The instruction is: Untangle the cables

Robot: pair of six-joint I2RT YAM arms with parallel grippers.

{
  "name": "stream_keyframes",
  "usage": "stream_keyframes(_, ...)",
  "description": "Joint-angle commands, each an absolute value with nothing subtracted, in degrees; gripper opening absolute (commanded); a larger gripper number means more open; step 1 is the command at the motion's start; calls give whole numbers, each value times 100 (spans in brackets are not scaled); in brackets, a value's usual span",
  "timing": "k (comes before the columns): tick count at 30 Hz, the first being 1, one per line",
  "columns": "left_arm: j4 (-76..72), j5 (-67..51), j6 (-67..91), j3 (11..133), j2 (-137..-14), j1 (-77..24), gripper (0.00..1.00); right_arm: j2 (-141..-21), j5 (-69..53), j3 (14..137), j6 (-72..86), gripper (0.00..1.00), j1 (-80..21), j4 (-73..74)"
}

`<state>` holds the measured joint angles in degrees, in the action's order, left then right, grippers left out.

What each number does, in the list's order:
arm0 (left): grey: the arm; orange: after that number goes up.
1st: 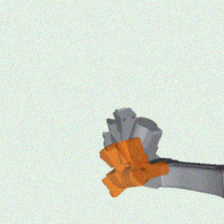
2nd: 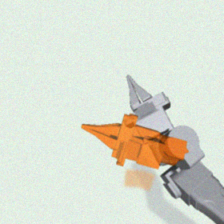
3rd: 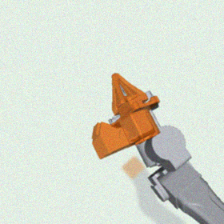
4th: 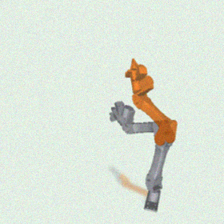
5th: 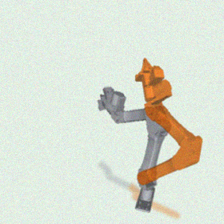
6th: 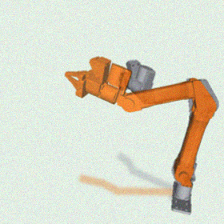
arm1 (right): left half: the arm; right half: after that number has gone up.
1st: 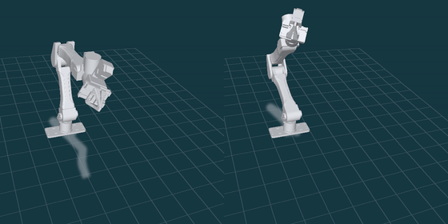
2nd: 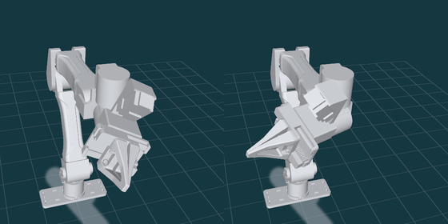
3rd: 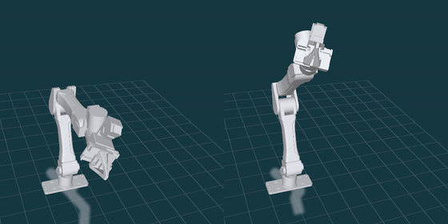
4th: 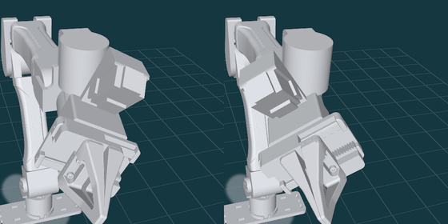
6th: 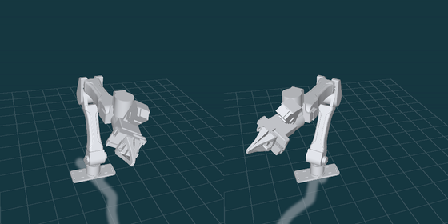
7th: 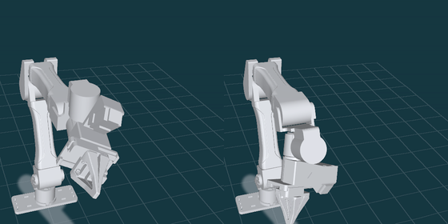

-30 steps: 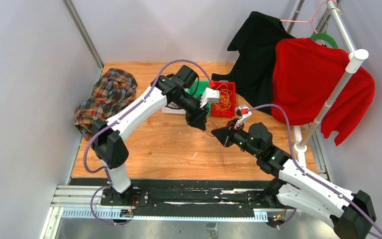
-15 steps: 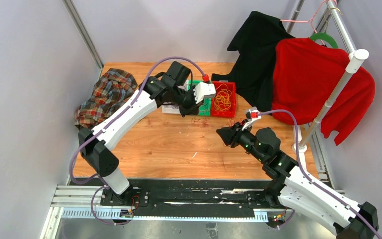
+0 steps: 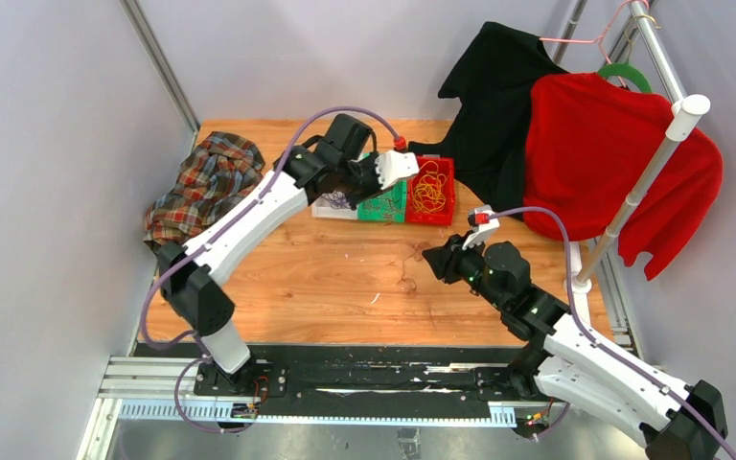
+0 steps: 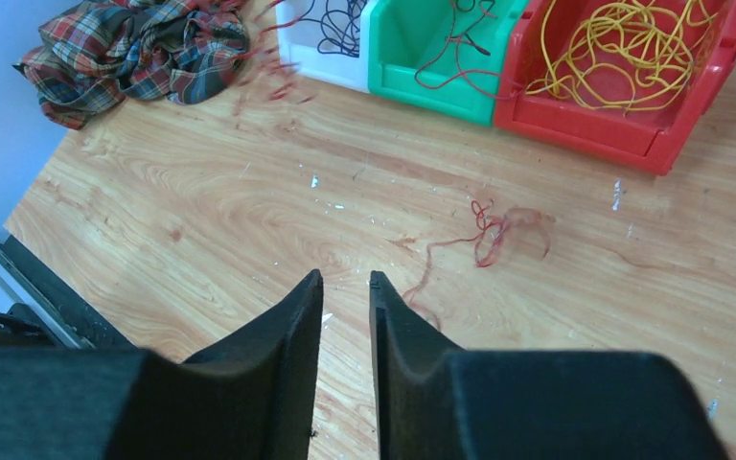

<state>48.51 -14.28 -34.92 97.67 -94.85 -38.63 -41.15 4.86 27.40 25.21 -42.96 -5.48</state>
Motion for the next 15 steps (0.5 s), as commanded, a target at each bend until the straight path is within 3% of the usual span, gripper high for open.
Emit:
stream_keyframes(1, 3971, -691, -3704, 10154, -10255, -3673, 1, -4119, 615, 2931, 2397, 19, -4221, -686)
stream_keyframes(6, 3623, -270, -3830, 11017, -11306, -3510, 0, -4053, 740, 2894, 2383, 6, -4210, -581)
stream_keyframes(13, 2996, 187, -4205, 11079, -11931, -3507, 1, -3970, 891, 2815, 2425, 6, -4121, -465)
stream_keyframes(15, 2917, 312, -4293, 10979, -12044, -3507, 13, -3948, 940, 2803, 2438, 6, -4096, -422)
